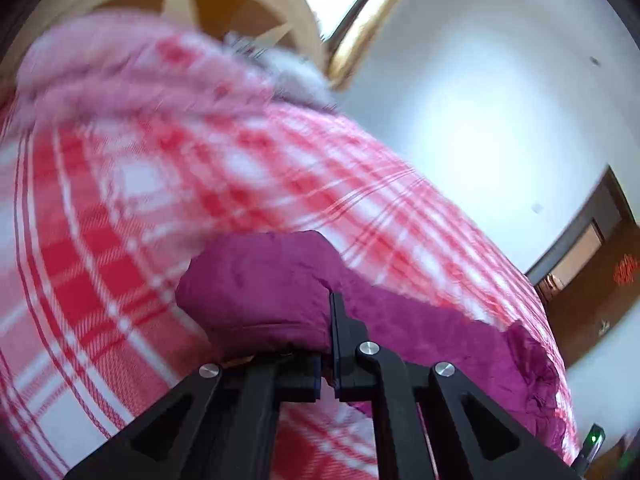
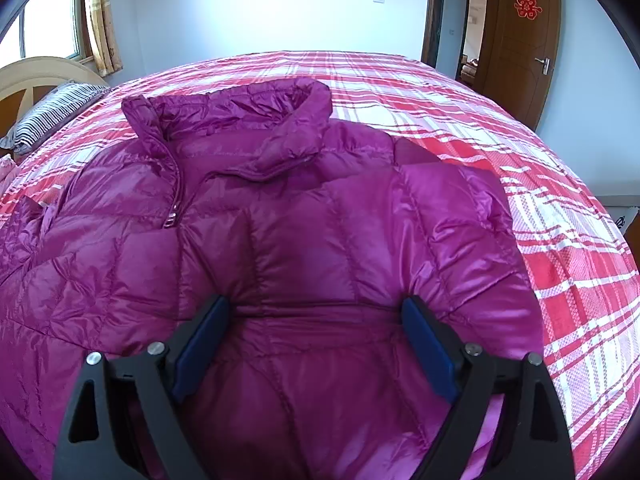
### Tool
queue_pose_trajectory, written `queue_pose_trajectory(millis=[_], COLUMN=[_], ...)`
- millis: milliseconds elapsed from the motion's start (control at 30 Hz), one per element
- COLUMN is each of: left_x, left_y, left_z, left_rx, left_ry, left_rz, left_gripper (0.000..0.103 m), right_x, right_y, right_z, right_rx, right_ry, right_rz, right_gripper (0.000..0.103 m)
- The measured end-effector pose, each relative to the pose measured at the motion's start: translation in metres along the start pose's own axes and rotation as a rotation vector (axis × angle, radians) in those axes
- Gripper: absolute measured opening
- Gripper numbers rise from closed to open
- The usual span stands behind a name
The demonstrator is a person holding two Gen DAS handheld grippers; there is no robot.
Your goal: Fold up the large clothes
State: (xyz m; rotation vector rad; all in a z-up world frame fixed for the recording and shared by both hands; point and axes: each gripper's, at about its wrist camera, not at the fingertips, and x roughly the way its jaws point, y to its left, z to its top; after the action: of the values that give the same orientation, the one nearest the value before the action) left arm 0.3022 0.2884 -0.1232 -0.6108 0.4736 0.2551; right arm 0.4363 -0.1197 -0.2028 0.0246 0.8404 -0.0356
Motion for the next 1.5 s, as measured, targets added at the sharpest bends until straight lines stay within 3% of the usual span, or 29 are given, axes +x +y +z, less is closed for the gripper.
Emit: queue_pose_trajectory(millis=[200,367,600,800,1067,1333,1500], left_x=[-0.029,-0.042,-0.046,-0.032,-0.003,0.02,0.004], left_y=[-0.061,-0.119,-0.194,-0.237,-0.287,-0.315,-0.33], left_z=[0.018,0.013,-0.021,-0.064,-0.143,-0.211,-0.242], left_rx=[0.128,0.234,0.332,0.405,0.573,0.782,0.991], left_ry=[-0.088,-0.099,-0.047,0.029,0.133,0.228,0.157], left_rz=[-0.099,-0.212,-0.358,-0.408,-0.396,-0.274,-0.2], left_gripper=[0.003,0.003,0.003,0.003,0.003,0.004,0.004], right_x=[-0.001,-0.005,-0.004,-0.008,-0.015,-0.022,-0.026], right_y=[-0.003,-0.016,-0.016,-0.028,-0.058,-0.079,-0.092], right_z=[0.001,0.001,0.002,0.0,-0.005,-0.01,-0.015], right_rx=[0.012,0.077,0.083,0.139,0.325,0.474,0.552], right_ry=[-0.004,-0.026,-0.026,-0.047,-0.125,-0.2,-0.241], right_rz=[0.023,0.133,0.151,0.217,0.366,0.434,0.467], right_gripper=[0.093,0.1,0.102,0.103,0.103,0.103,0.103])
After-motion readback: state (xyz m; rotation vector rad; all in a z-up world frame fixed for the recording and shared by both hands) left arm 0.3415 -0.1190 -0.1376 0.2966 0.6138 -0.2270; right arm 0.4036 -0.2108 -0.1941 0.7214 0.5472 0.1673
